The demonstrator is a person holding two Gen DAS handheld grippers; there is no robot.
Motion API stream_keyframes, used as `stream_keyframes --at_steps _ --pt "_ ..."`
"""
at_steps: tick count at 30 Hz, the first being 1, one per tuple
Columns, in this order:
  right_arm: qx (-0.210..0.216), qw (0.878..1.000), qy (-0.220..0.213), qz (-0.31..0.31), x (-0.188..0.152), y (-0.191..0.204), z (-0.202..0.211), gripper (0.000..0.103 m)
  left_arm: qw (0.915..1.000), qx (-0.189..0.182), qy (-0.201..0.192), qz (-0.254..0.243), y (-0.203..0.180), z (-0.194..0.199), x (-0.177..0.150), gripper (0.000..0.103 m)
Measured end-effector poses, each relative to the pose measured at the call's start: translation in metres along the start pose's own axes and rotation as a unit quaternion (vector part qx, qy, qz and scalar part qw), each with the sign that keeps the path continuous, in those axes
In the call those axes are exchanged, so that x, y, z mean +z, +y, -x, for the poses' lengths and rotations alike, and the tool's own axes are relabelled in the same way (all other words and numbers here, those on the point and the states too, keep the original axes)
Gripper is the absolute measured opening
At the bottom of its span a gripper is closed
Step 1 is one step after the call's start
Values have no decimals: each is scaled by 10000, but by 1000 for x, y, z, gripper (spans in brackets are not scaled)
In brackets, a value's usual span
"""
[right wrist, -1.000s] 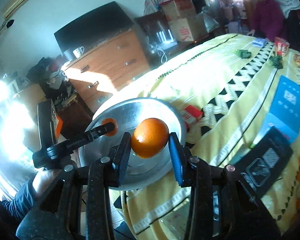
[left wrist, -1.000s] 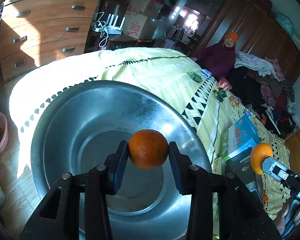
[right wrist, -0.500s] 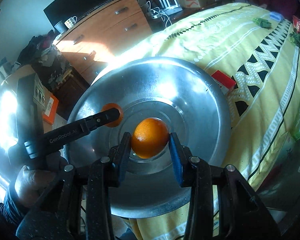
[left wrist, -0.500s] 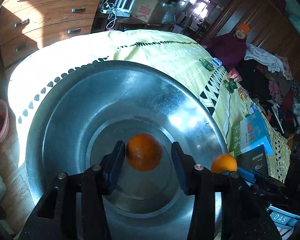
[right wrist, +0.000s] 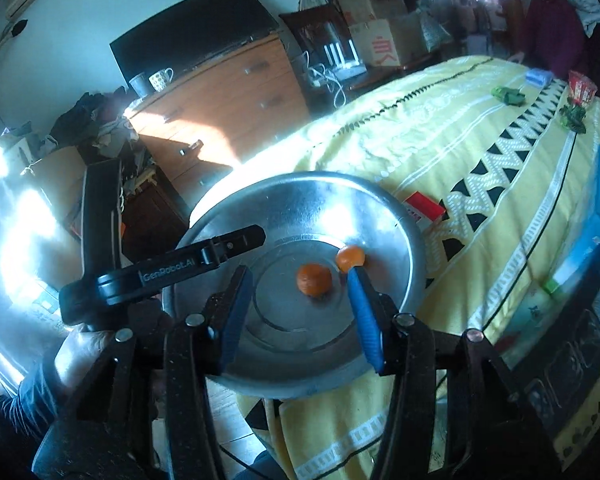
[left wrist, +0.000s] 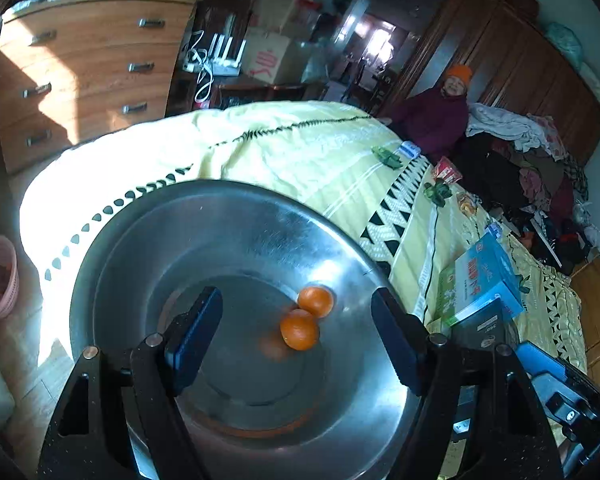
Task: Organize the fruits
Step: 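Grasp another orange with the left tool while the right tool grasps an orange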
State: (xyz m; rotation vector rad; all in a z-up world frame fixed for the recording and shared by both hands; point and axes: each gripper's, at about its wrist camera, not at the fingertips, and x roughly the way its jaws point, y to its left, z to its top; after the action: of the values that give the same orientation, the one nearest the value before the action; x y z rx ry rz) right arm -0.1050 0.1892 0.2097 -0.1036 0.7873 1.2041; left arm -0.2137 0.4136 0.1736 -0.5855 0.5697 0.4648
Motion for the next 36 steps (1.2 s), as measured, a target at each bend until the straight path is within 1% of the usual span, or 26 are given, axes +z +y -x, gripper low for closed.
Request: stream_keyframes --at_steps 2,5,7,9,11,12,14,16,19,22,25,27,28,32,34,36 --pt "-83 9998 -205 18 -15 -1 29 53 9991 -71 -362 -219 -20 17 -2 78" --pt "-420 9983 -405 -26 -51 -9 71 53 9946 -293 -862 -495 -56 42 -10 79" --pt "-759 9960 -453 -122 -78 -19 95 54 9898 -584 -1092 -700 -83 56 -18 87" --pt "-985 9937 -375 -381 -106 -37 113 54 9843 -1007 -1093 -950 -115 64 -28 89" --pt "-1289 9889 -265 -693 -135 -60 129 54 9765 -1442 -878 -1340 -153 66 -43 93" --pt "-1453 9853 -210 -876 -148 -72 135 54 9717 -1619 -731 -1556 -174 65 -52 97" --pt "-1718 9756 -107 -1366 -174 -101 151 54 9618 -1931 -426 -1893 -212 60 -74 97" --pt "-1888 9665 -124 -1734 -196 -125 171 54 9510 -2230 -24 -2142 -247 50 -99 97" --pt "-2267 9482 -238 -2212 -224 -158 206 54 9354 -2500 510 -2448 -288 34 -139 97" --pt "-2588 9286 -419 -2625 -244 -196 241 54 9256 -2520 970 -2651 -318 17 -172 97" --pt "-2930 9100 -628 -2867 -248 -240 269 52 9213 -2449 1302 -2727 -335 -1 -191 97" --pt "-3085 9034 -647 -2908 -245 -270 277 51 9215 -2392 1362 -2739 -340 -7 -197 97" --pt "-3170 8997 -580 -2944 -243 -286 277 51 9217 -2371 1383 -2742 -342 -9 -199 97" --pt "-3161 8960 -227 -3111 -248 -340 260 50 9240 -2235 1472 -2733 -350 -23 -202 97" --pt "-3153 8968 -120 -3101 -253 -351 253 50 9238 -2198 1532 -2734 -354 -30 -205 97" --pt "-3178 8974 -72 -3061 -258 -359 247 50 9214 -2190 1607 -2778 -361 -38 -209 97"
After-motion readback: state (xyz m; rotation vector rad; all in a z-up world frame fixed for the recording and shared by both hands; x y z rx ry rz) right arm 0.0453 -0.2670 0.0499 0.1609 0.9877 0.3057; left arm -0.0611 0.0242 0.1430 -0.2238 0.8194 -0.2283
